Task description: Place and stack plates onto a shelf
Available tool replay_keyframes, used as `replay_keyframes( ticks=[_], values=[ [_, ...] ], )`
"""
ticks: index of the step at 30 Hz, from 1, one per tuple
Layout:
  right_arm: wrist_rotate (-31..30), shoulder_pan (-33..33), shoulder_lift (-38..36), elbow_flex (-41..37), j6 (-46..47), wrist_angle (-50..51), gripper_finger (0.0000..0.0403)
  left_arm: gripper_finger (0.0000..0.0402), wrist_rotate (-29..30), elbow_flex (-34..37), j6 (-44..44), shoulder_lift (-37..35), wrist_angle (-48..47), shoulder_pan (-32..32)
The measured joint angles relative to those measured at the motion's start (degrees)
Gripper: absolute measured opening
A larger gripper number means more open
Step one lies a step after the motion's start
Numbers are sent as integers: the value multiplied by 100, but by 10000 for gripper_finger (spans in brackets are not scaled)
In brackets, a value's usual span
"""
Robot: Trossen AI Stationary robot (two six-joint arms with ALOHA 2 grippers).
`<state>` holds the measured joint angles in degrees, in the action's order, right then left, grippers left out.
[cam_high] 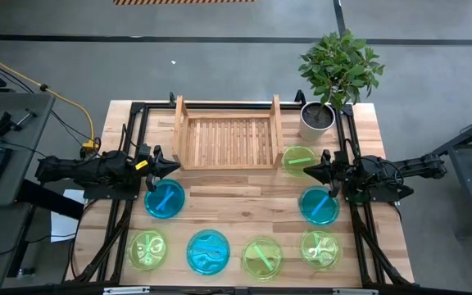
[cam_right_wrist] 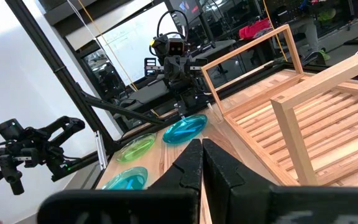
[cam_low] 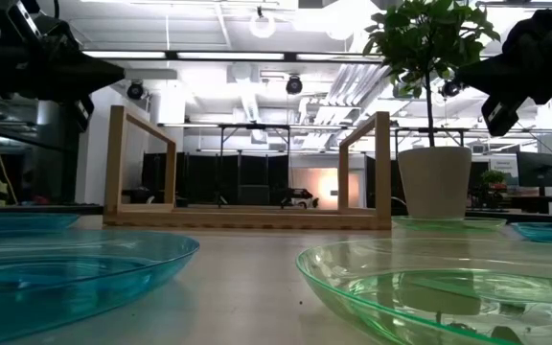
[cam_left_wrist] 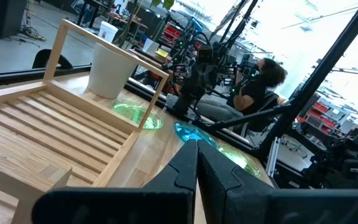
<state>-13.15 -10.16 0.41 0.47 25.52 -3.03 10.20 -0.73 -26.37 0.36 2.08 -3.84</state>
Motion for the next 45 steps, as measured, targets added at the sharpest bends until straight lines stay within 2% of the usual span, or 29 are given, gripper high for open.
replay_keyframes(
  ticks=[40, 43, 45],
  values=[
    [0, 1, -1, 0, 0, 0, 0, 1, 0, -1, -1, 0, -2, 0],
    [-319, 1, 2, -1, 77, -262, 0, 1, 0, 0, -2, 0, -2, -1],
    [-784, 3, 1, -1, 611, -897, 0, 1, 0, -1, -2, 0, -2, 0]
  ],
)
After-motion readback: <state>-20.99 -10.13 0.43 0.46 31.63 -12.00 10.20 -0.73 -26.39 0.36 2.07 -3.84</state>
